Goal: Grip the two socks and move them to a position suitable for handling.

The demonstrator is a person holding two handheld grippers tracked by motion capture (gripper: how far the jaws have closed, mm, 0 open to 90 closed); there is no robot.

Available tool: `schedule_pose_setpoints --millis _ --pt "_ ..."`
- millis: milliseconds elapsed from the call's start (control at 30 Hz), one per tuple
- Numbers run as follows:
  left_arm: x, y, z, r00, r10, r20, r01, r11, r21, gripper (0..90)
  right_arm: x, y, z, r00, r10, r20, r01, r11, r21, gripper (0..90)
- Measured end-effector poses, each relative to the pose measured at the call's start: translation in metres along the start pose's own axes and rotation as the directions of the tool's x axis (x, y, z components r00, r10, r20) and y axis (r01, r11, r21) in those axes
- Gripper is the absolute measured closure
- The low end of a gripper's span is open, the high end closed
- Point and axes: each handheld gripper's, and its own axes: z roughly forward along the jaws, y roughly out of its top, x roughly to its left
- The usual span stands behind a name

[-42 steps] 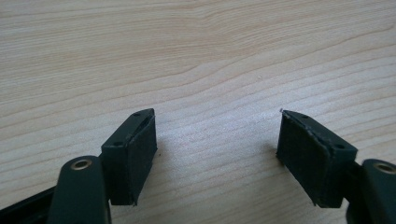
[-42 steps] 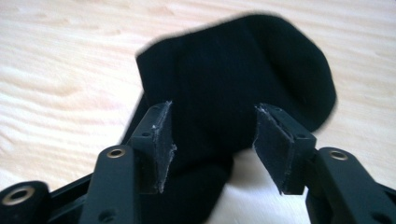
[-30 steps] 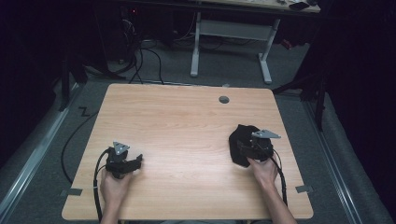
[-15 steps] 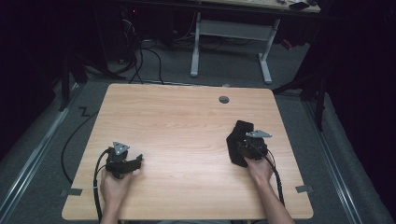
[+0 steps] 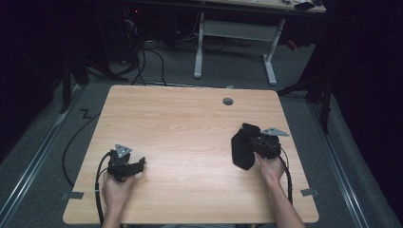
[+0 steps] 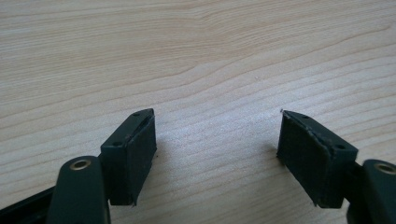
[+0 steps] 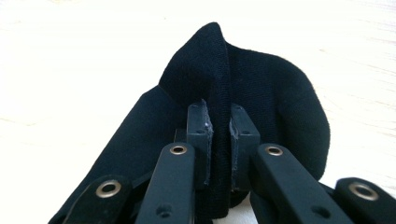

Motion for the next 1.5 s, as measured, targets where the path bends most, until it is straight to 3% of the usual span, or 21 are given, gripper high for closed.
schedule_pose_setpoints --millis 367,500,633,800,1100,1500 --pt "0.0 0.0 0.0 1.0 -0.001 0.0 0.001 1.0 -0.001 28.7 -0.012 0.02 -0.028 0.9999 -0.006 0.008 0.006 0.997 -0.073 83.3" --pt "0.002 0.0 -0.001 0.9997 -0.022 0.011 0.022 0.9997 -0.007 29.0 -0.012 0.028 -0.04 0.9997 0.002 -0.023 -0.005 0.993 -0.116 83.4" --pt "0.004 0.0 -0.001 0.9991 -0.036 0.02 0.037 0.9993 -0.011 28.9 -0.006 0.038 -0.05 0.9991 -0.029 -0.031 0.024 0.991 -0.13 83.5" --pt "0.003 0.0 0.0 0.9995 -0.027 0.013 0.027 0.9996 -0.008 28.7 0.005 0.046 -0.055 0.9966 -0.058 -0.059 0.048 0.987 -0.153 83.4" --pt "-0.001 0.0 0.0 1.0 0.007 0.004 -0.007 1.0 0.002 28.3 0.029 0.051 -0.051 0.9889 -0.105 -0.105 0.09 0.987 -0.136 83.4" --pt "0.0 0.0 0.0 1.0 0.002 0.004 -0.002 1.0 -0.001 29.3 0.056 0.052 -0.037 0.9737 -0.125 -0.191 0.099 0.986 -0.137 83.3"
